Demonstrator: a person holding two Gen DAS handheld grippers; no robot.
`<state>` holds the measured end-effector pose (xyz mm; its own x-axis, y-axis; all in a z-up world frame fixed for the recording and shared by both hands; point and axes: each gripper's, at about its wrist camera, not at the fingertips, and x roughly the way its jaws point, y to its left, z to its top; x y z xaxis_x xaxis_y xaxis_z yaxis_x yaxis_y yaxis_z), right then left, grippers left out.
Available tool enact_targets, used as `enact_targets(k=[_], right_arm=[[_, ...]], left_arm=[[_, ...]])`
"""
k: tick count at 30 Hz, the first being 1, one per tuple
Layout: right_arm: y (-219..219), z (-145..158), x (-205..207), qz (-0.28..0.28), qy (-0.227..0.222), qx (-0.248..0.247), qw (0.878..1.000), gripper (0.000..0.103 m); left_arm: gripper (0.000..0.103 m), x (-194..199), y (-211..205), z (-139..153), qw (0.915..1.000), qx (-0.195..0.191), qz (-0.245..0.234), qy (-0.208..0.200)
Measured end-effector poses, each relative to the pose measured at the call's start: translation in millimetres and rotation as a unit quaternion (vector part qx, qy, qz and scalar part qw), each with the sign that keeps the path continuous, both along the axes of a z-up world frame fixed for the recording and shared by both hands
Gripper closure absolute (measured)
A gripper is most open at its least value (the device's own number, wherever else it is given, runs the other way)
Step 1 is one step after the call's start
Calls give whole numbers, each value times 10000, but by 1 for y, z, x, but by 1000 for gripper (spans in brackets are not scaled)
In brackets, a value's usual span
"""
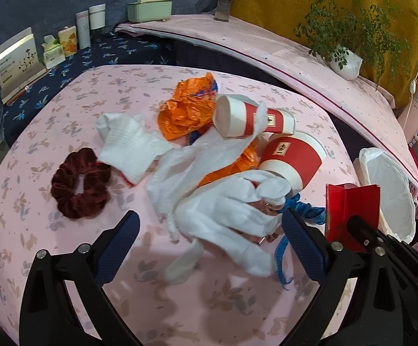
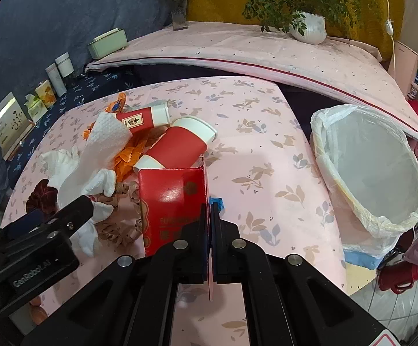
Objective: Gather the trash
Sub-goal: 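Carry the red box toward the bin while the left tool grasps the white glove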
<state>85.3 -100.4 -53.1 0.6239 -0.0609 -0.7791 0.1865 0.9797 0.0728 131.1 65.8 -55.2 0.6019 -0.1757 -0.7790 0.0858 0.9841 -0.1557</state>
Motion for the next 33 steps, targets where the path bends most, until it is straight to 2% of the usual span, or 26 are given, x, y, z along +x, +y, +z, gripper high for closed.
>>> enact_targets(k=[3,5,6,8,11,16,23,28,33], right_arm=[[-4,3,-1,-37,-20,-42,10000,101],[-7,4,-2,-55,-23,-32,10000,101],[-8,4,-2,-60,-16,-16,10000,101],[-10,3,-3,-70,-14,4,10000,101],[-14,5,-5,-93,-33,40,9999,101],[-18,14,-12,-93,-171,96,9998,101],[-29,42,-28,-145,-539,185,9983,101],[-47,63,-40,-320,-829,159,9959,101],[-74,78,-49,-584,-1057,131,9926,101]], left_arm=[[30,7,-9,-7,9999,8,-97,132],[48,10,-11,-11,9997,-4,-135,215],[54,11,-11,-12,9996,-13,-141,253],[77,11,-10,-14,9993,-72,-164,324],[87,8,-6,-9,9995,-130,-120,269],[91,-3,-1,9,9993,-323,-135,162],[91,-24,-8,52,9975,-580,-361,-199],[91,-33,-28,82,9941,-703,-684,-464],[91,-36,-67,105,9883,-764,-1144,-663]])
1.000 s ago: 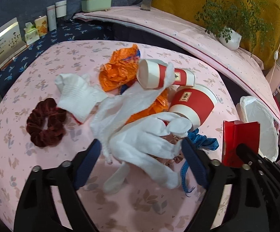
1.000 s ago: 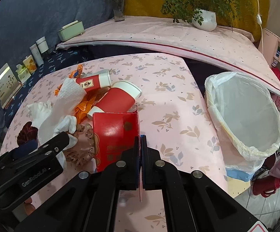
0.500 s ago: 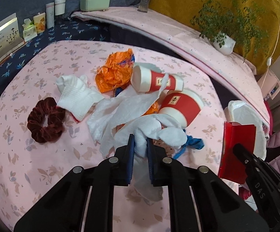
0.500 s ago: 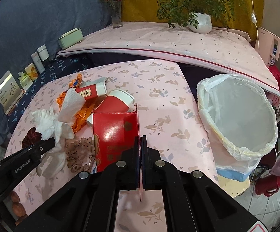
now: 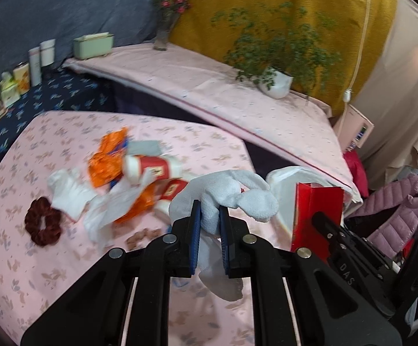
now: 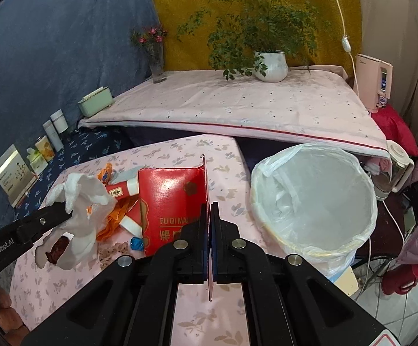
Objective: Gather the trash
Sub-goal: 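Carry the red box toward the bin while the left tool grasps the white glove, then open both tools over the bin, dropping the red box and glove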
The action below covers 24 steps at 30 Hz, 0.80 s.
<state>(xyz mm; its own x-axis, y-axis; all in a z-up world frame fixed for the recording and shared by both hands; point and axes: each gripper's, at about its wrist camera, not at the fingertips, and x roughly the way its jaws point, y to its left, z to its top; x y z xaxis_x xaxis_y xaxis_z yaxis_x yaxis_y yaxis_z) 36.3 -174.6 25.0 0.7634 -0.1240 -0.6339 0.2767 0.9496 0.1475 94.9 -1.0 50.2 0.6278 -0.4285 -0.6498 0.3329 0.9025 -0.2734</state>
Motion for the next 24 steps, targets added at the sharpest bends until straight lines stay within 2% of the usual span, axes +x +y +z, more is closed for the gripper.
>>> enact_targets(k=[9,20,24], right_arm=[[-63,7,-9,-649,-139,-55,9978,101],[-138,-19,-9,-1412,139,-16,9899,101],[-155,-31,-4,-1565,277,29,9873,101]], left_arm=[[91,2,-84,13,9964,-22,-833,-165],[91,19,-178,-13,9852,-10,-1711,89],[90,26,-204,-25,9820,65,-1879,170]])
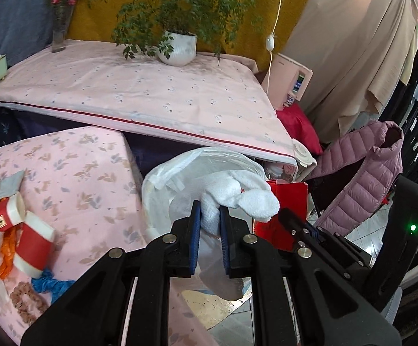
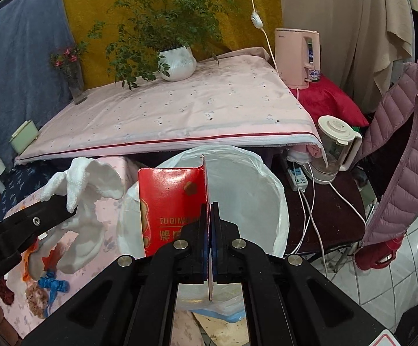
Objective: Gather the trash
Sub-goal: 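Open both tools over the bin, dropping the red box and glove, then return to the table while the left tool grasps the white tissue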
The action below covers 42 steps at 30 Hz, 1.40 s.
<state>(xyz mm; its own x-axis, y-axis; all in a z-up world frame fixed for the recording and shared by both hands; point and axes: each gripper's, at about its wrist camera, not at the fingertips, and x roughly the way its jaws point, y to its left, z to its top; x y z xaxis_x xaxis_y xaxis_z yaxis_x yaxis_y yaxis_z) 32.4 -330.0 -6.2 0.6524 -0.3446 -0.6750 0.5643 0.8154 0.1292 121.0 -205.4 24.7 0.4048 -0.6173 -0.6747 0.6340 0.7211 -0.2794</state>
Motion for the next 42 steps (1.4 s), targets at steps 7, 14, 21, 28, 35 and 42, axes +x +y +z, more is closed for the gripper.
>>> enact_targets(k=[7,14,21,28,35,42], right_arm=[[-18,-19,10,-148,143,133,9997,101],[-23,-24,17,-173,118,174,9996,92],[-13,-17,17,-132,18,128,9998,76],[15,-10,17,106,18,-19,9999,65],[54,-7,21,507,45,-16,9987,63],[95,-8,28,933,118,-4,9956,63]], left_arm=[[76,11,-25,-17,9998,107,-130,70],[39,14,-19,-16,9997,72,152,-169],[37,24,4,-17,9987,93,490,-120],[33,23,42,-17,9953,160,933,-205],[32,23,91,-18,9886,219,1467,-250],[31,20,141,-19,9797,328,1949,-325]])
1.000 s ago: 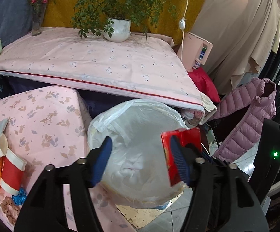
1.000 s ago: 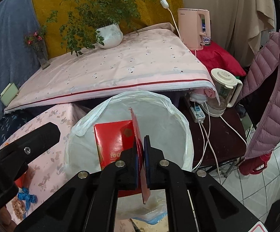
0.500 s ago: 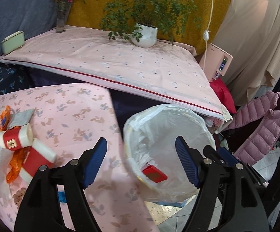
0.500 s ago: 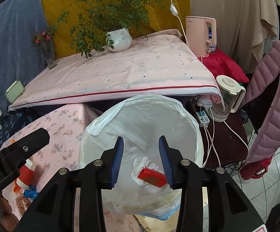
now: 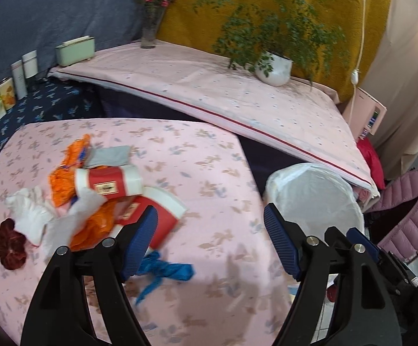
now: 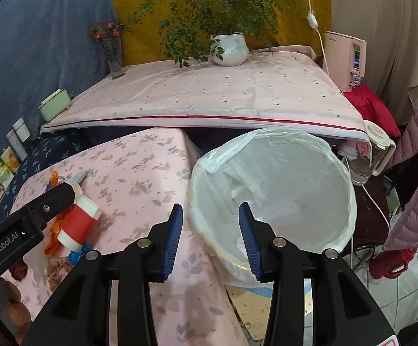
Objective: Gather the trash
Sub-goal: 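Return to the table while the left tool grasps the white tissue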
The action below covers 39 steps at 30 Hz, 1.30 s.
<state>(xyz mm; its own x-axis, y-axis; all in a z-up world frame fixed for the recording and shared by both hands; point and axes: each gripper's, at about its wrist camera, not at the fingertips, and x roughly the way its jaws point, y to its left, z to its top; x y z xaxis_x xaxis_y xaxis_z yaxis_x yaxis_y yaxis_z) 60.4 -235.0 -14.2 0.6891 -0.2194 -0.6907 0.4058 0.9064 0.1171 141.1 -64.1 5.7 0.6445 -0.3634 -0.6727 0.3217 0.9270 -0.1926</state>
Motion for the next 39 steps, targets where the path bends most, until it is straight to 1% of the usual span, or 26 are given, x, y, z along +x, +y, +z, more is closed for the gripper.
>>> enact_targets(k=[2,3,6,8,14,20,23,30,33,35,37,39], right_arm=[[12,0,2,104,12,14,9999,63],[17,0,2,153,17,10,9999,62],[34,-1,5,303,40,-5,9995,57],[46,-3,8,418,66,-9,9991,56],[75,-15,16,718,209,115,9971,53],[101,-24,25,972,342,151,9946,53],[112,-27,29,1078,389,138,9933,53],[129,-43,43,1243,593,156,9903,53],[132,-51,50,1265,680,227,9894,53],[133,-56,54,1274,737,275,9887,53],[134,-60,59,1292,782,294,9881,53],[136,-64,64,1316,821,285,9875,53]], left_arm=[[25,-1,15,-1,9999,21,149,-1],[24,-1,22,-2,9998,31,220,-17],[22,-2,46,-6,9989,99,457,-16],[20,-1,65,-11,9979,112,630,43],[20,7,116,-34,9928,140,1144,319],[20,16,151,-59,9865,178,1501,624],[20,22,160,-69,9843,133,1589,754],[20,34,168,-90,9822,84,1576,1018],[23,39,170,-97,9807,36,1586,1139],[31,41,170,-101,9799,-3,1565,1235],[34,42,171,-105,9793,-31,1553,1296],[36,42,171,-105,9798,-26,1551,1261]])
